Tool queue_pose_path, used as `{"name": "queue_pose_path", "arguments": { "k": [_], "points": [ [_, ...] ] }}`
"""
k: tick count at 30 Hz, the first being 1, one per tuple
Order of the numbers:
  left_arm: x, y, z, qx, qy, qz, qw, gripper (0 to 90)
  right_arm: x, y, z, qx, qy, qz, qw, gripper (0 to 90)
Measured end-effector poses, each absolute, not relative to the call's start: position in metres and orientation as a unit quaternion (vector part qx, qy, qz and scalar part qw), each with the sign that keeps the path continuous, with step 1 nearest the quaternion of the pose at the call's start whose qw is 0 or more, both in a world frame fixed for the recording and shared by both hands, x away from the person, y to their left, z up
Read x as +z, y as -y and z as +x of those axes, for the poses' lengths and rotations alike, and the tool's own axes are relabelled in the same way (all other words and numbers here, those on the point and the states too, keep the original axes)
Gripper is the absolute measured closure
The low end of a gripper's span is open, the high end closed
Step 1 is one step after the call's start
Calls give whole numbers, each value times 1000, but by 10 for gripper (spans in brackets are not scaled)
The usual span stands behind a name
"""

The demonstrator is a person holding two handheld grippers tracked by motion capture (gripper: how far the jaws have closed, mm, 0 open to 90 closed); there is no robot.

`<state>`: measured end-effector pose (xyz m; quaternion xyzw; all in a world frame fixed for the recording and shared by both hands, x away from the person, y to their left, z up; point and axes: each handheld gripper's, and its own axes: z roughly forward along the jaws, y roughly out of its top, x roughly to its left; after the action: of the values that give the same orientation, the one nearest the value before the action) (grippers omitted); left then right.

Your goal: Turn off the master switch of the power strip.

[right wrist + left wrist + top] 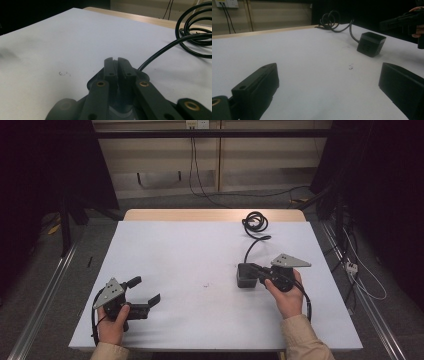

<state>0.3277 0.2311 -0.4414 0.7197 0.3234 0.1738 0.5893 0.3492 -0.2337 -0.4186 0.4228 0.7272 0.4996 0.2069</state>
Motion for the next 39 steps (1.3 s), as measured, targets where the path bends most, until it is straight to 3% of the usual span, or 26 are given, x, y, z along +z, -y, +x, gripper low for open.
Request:
{"name": "queue_pose_path", "arguments": {
  "k": [39],
  "points": [
    [-441,-232,327,175,-323,721,588,25,-422,228,354,478,-748,423,182,900]
  ]
}}
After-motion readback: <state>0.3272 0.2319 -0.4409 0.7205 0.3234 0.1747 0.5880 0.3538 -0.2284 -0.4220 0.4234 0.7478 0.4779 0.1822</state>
